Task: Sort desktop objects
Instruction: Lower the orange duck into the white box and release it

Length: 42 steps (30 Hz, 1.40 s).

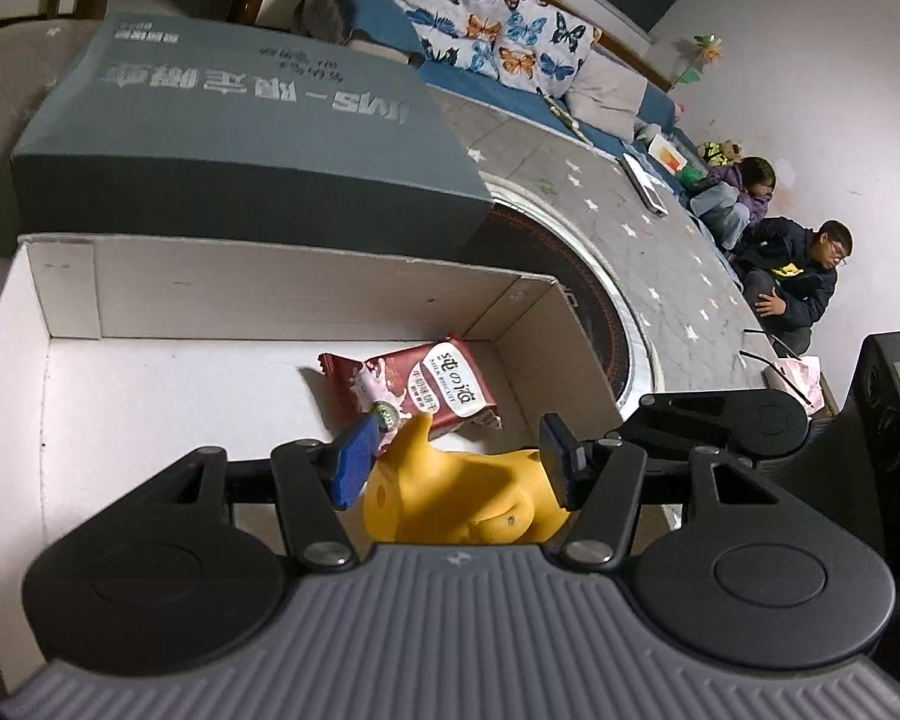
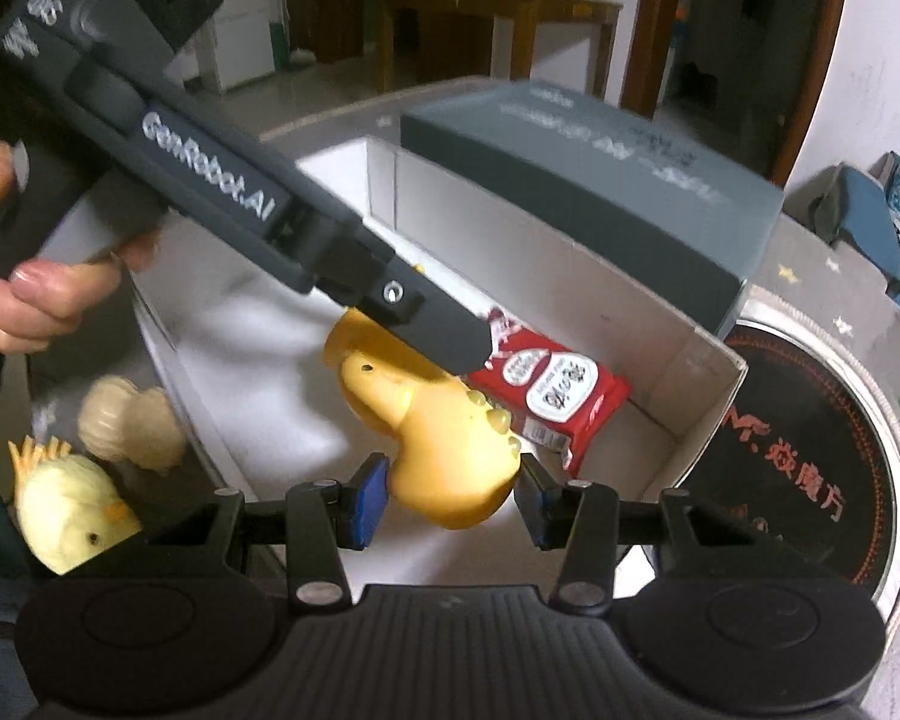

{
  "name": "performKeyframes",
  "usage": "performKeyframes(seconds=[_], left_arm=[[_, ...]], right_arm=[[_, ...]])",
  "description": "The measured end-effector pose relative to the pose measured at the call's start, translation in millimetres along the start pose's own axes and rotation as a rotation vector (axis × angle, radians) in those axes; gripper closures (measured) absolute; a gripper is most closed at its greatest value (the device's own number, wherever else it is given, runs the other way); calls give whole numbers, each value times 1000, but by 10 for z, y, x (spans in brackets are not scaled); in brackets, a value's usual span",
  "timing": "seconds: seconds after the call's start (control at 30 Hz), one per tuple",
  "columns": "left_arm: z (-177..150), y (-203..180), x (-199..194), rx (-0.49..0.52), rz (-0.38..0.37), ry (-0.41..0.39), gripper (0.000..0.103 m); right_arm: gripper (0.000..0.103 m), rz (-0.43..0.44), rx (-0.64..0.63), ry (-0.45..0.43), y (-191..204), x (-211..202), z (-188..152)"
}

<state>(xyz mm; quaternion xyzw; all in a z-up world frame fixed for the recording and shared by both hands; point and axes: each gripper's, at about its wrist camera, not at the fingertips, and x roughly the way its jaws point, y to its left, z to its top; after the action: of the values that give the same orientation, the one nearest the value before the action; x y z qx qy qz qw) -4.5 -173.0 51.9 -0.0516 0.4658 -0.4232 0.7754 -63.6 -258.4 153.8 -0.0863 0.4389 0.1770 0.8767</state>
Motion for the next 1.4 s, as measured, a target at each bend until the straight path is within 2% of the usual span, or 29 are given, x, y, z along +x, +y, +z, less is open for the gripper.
performKeyframes(seconds=[0.43,0.77,1.13,1.4], left_arm=[[-5,59,50,-17,8,-7,44],[-82,-29,-269,33,34,-53,44],[-557,-149,-876,93,47,-83,44],[-1018,-178,-1220,123,61,-62,44]], right_arm=[[56,3,35,-11,-27,-9,-25],[54,-15,43,-100,106,-338,-61],[54,52,-34,-192,551,-795,-183],[51,153,-42,-148,778,-762,-348]])
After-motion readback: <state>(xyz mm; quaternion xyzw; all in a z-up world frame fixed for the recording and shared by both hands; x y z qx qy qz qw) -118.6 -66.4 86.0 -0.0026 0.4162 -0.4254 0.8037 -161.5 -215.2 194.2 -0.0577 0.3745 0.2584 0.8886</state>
